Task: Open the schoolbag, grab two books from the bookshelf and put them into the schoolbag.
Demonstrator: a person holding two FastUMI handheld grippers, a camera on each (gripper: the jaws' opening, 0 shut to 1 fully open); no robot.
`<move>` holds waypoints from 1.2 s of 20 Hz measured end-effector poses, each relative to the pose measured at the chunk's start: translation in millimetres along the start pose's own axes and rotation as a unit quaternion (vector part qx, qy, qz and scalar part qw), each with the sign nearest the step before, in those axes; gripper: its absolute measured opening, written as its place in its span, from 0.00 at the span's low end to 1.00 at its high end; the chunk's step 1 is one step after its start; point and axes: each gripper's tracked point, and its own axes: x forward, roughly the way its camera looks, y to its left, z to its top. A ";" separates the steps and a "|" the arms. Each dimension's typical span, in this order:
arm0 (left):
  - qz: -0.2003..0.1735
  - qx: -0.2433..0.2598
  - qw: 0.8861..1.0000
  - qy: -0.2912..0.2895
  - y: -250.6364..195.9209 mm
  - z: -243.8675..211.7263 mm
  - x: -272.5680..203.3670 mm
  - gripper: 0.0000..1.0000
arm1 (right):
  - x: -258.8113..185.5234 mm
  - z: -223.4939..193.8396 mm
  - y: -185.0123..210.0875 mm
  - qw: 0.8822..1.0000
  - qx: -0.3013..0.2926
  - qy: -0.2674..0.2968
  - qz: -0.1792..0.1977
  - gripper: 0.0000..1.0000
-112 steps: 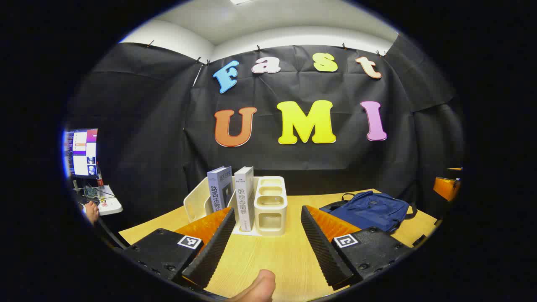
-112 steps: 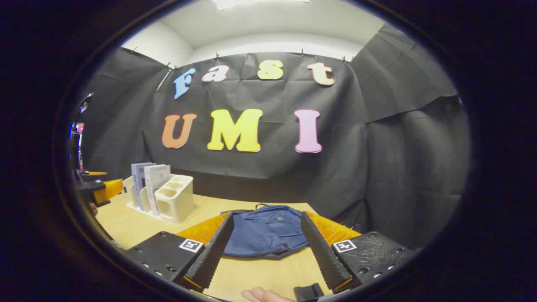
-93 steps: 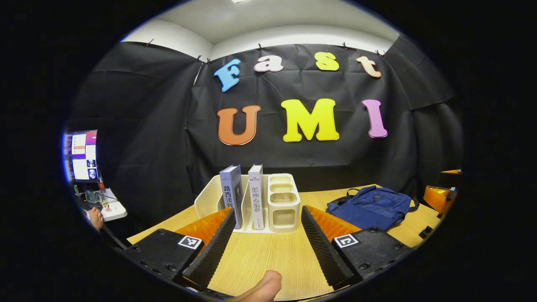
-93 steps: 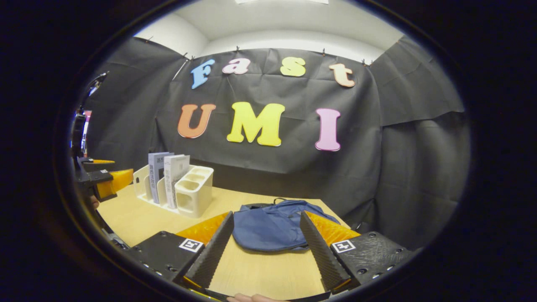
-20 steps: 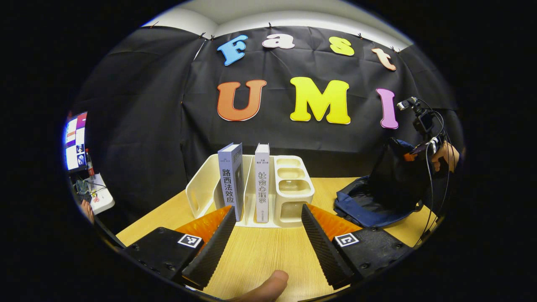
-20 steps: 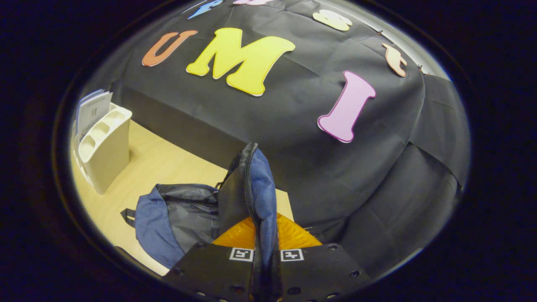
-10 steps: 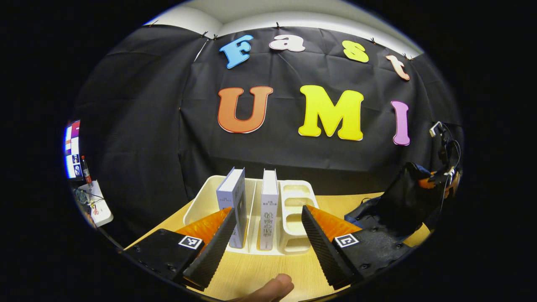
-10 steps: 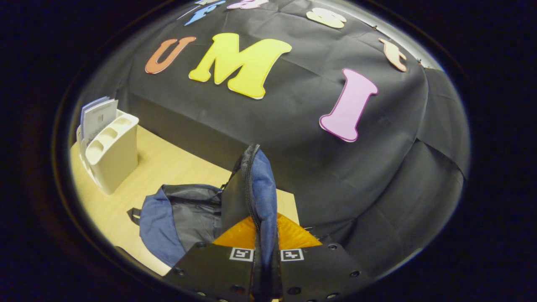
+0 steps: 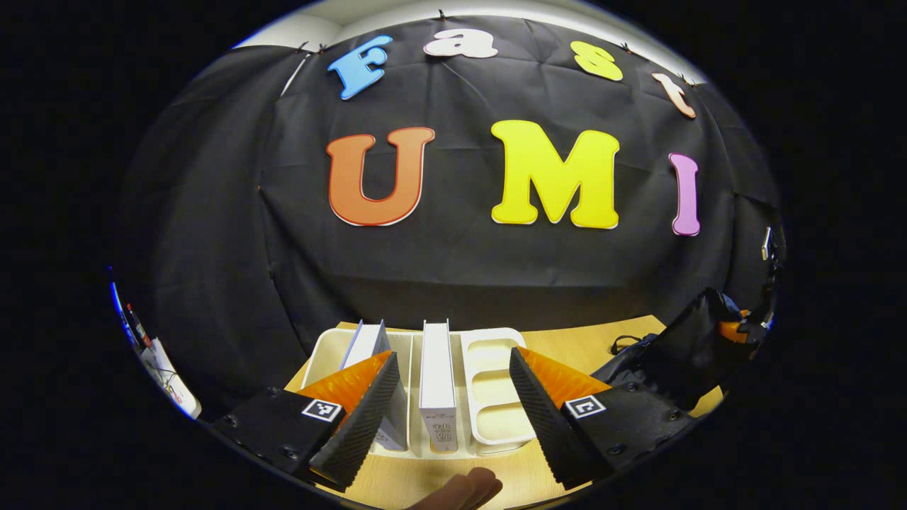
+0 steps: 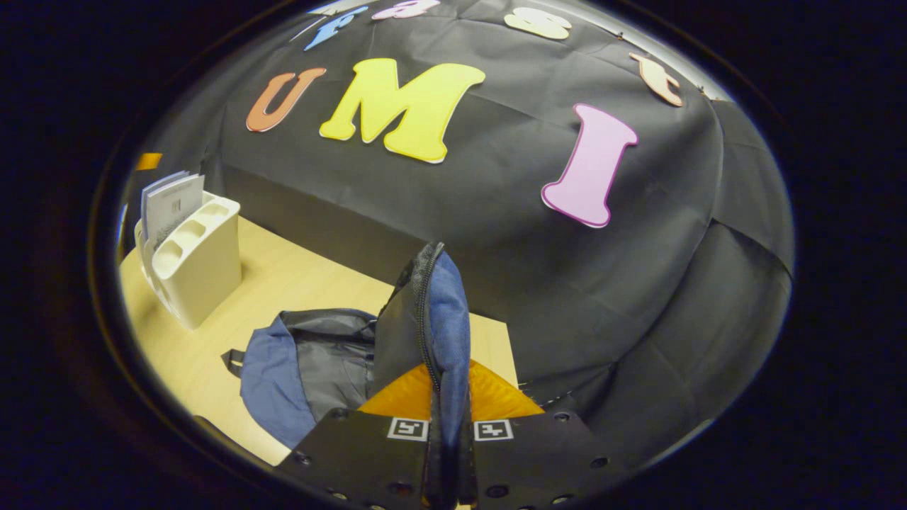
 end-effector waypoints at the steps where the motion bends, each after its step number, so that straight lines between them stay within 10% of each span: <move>1: -0.001 0.001 1.000 0.021 -0.7 -0.4 10.7 0.98 | -0.5 -0.8 -0.7 1.000 -0.001 -0.003 0.004 0.09; 9: 0.006 0.036 0.983 0.181 3.3 -34.0 83.1 0.97 | -8.6 -5.4 2.5 0.999 -0.017 -0.031 0.022 0.09; 24: 0.046 0.078 0.974 0.206 26.8 -35.9 100.7 0.93 | 3.5 -17.8 12.7 0.999 -0.019 -0.029 0.040 0.09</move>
